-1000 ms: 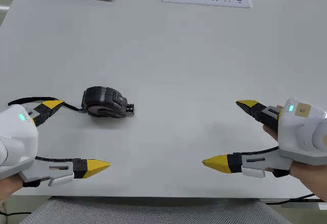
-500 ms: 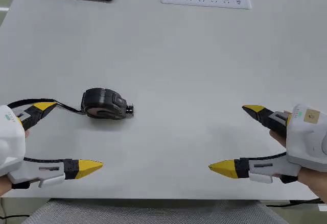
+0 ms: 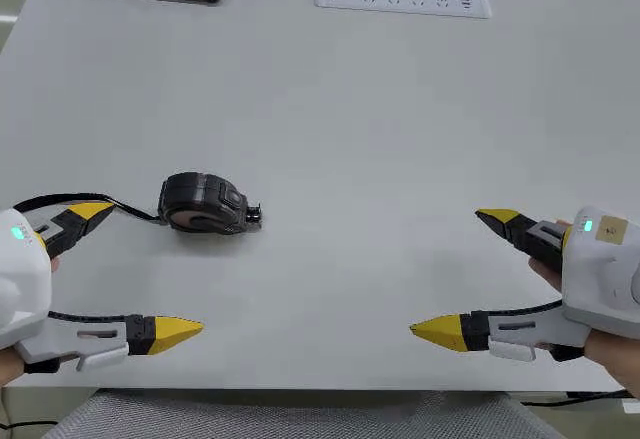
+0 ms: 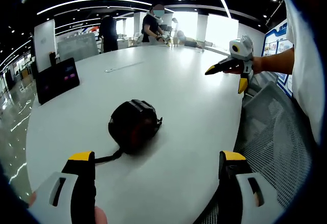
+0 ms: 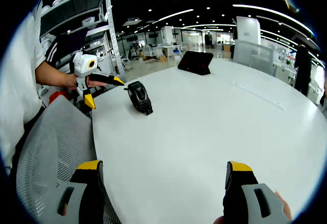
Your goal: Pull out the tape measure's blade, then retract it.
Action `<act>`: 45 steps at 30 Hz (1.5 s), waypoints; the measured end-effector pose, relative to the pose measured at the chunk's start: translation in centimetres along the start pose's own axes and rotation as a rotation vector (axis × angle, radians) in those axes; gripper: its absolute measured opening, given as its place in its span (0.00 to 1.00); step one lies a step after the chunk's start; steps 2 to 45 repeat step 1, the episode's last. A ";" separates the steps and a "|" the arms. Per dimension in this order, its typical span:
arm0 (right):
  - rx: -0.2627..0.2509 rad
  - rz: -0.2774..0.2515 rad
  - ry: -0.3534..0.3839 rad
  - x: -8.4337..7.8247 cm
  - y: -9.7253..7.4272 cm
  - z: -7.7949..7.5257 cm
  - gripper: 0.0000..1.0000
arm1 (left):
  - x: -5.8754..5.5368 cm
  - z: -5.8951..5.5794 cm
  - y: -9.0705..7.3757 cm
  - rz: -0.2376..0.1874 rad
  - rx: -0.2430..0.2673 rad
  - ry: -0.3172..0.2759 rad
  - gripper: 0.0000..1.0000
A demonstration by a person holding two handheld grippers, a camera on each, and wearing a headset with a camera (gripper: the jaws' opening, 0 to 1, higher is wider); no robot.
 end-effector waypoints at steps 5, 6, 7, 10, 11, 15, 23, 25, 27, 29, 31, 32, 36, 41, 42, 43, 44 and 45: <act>0.000 0.000 0.000 0.0 0.0 0.0 0.99 | 0.0 0.0 0.0 0.000 0.001 -0.001 0.99; 0.000 0.000 0.000 0.0 0.0 0.0 0.99 | 0.0 0.0 0.0 0.000 0.001 -0.001 0.99; 0.000 0.000 0.000 0.0 0.0 0.0 0.99 | 0.0 0.0 0.0 0.000 0.001 -0.001 0.99; 0.000 0.000 0.000 0.0 0.0 0.0 0.99 | 0.0 0.0 0.0 0.000 0.001 -0.001 0.99; 0.000 0.000 0.000 0.0 0.0 0.0 0.99 | 0.0 0.0 0.0 0.000 0.001 -0.001 0.99; 0.000 0.000 0.000 0.0 0.0 0.0 0.99 | 0.0 0.0 0.0 0.000 0.001 -0.001 0.99; 0.000 0.000 0.000 0.0 0.0 0.0 0.99 | 0.0 0.0 0.0 0.000 0.001 -0.001 0.99; 0.000 0.000 0.000 0.0 0.0 0.0 0.99 | 0.0 0.0 0.0 0.000 0.001 -0.001 0.99; 0.000 0.000 0.000 0.0 0.0 0.0 0.99 | 0.0 0.0 0.0 0.000 0.001 -0.001 0.99; 0.000 0.000 0.000 0.0 0.0 0.0 0.99 | 0.0 0.0 0.0 0.000 0.001 -0.001 0.99; 0.000 0.000 0.000 0.0 0.0 0.0 0.99 | 0.0 0.0 0.0 0.000 0.001 -0.001 0.99; 0.000 0.000 0.000 0.0 0.0 0.0 0.99 | 0.0 0.0 0.0 0.000 0.001 -0.001 0.99; 0.000 0.000 0.000 0.0 0.0 0.0 0.99 | 0.0 0.0 0.0 0.000 0.001 -0.001 0.99; 0.000 0.000 0.000 0.0 0.0 0.0 0.99 | 0.0 0.0 0.0 0.000 0.001 -0.001 0.99; 0.000 0.000 0.000 0.0 0.0 0.0 0.99 | 0.0 0.0 0.0 0.000 0.001 -0.001 0.99; 0.000 0.000 0.000 0.0 0.0 0.0 0.99 | 0.0 0.0 0.0 0.000 0.001 -0.001 0.99; 0.000 0.000 0.000 0.0 0.0 0.0 0.99 | 0.0 0.0 0.0 0.000 0.001 -0.001 0.99; 0.000 0.000 0.000 0.0 0.0 0.0 0.99 | 0.0 0.0 0.0 0.000 0.001 -0.001 0.99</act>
Point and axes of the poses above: the centre of the closed fingertips' face, and the gripper's own axes: y roughly forward along the fingers, z roughly to its left, x roughly out of its top, the point moved 8 cm from there along -y, roughly backward along the fingers, and after that the axes turned 5 degrees about x, right-handed, at the moved point
